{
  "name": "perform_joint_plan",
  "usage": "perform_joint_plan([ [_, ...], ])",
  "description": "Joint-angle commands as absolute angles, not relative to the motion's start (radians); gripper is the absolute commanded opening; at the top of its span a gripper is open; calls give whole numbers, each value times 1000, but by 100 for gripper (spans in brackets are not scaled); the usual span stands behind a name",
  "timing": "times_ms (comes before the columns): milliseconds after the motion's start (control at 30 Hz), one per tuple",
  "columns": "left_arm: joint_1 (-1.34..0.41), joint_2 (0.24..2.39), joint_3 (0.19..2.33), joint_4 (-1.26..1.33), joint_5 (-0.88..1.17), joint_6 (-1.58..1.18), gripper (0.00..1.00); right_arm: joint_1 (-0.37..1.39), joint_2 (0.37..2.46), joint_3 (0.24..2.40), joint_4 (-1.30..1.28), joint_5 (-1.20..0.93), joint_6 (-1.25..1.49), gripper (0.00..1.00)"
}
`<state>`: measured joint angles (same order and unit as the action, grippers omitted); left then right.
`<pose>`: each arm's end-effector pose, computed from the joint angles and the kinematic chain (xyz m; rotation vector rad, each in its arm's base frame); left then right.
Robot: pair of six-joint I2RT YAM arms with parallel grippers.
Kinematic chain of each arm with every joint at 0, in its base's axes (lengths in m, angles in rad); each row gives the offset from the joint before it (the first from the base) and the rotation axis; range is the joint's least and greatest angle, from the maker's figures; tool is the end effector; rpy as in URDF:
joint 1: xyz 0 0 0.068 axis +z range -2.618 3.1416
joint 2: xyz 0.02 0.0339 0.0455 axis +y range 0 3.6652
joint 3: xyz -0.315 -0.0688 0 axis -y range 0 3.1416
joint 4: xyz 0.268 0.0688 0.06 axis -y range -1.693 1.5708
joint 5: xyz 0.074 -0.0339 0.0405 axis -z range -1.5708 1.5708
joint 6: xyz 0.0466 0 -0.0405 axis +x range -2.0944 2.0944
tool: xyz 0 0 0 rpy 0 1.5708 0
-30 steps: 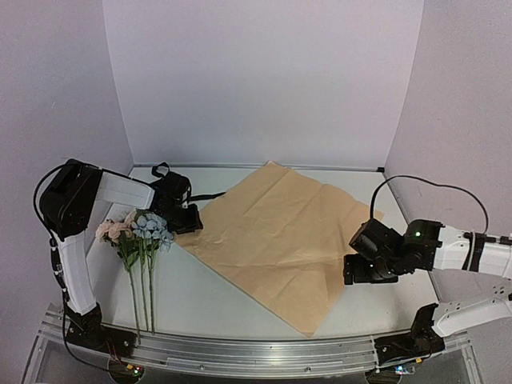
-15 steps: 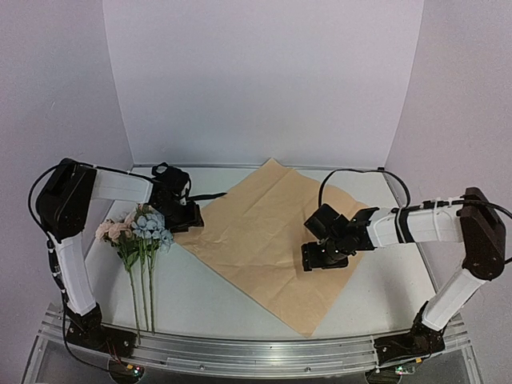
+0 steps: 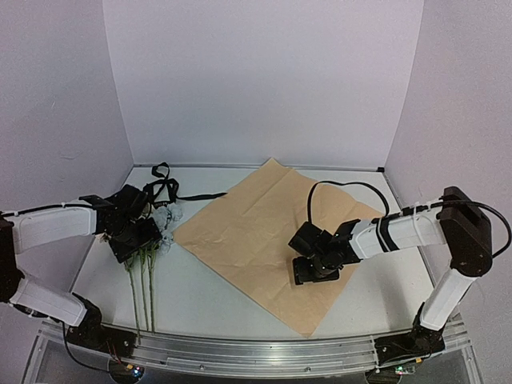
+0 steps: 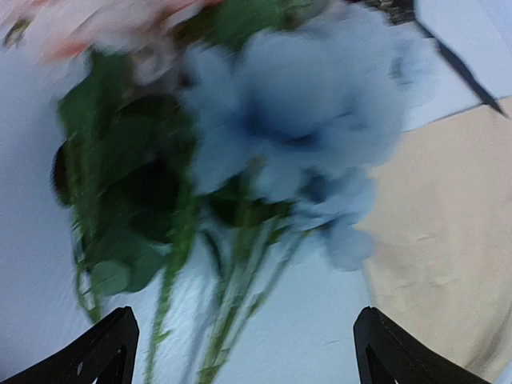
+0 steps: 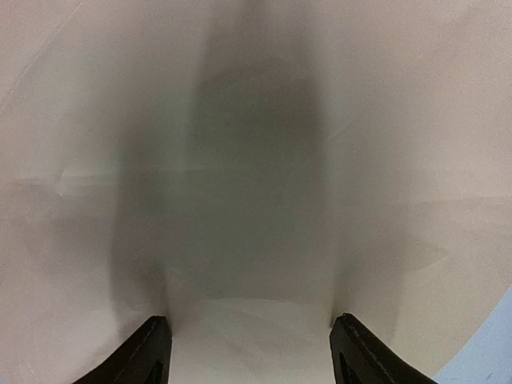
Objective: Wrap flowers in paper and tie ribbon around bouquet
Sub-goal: Pick up the fake flower from the corner of the board, then place the fake flower on the flattened wrapping paper.
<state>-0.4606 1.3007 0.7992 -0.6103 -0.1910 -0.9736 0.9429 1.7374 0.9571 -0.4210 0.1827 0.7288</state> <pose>0.2304 -0.1045 0.2335 -0.7336 2.5622 -0.2167 0.2114 0.2768 0.1665 -0.2472 2.7416 0.2125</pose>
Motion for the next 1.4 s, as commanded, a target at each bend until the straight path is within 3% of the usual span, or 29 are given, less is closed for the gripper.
perform_joint_plan([
  [0, -457, 1215, 706, -761, -294, -1137, 100, 968, 1732, 936, -434, 205, 805, 71],
  [233, -497, 1140, 612, -769, -276, -1185, 100, 986, 1749, 909, -365, 183, 821, 75],
  [567, -601, 1340, 614, -586, -266, -1164, 99, 1002, 1772, 897, -338, 160, 837, 77],
  [667, -602, 1383, 611, -558, -267, -1153, 95, 1012, 1763, 889, -338, 165, 843, 78],
  [833, -603, 1441, 617, -554, -289, -1147, 67, 1024, 1772, 882, -333, 160, 854, 78],
  [967, -603, 1463, 624, -569, -318, -1148, 27, 1031, 1777, 872, -332, 157, 863, 78],
  [1100, -603, 1429, 639, -588, -354, -1132, 3, 1031, 1765, 857, -333, 158, 865, 78],
  [1367, -603, 1248, 788, -770, -520, -1067, 0, 1043, 1779, 884, -398, 132, 872, 78],
])
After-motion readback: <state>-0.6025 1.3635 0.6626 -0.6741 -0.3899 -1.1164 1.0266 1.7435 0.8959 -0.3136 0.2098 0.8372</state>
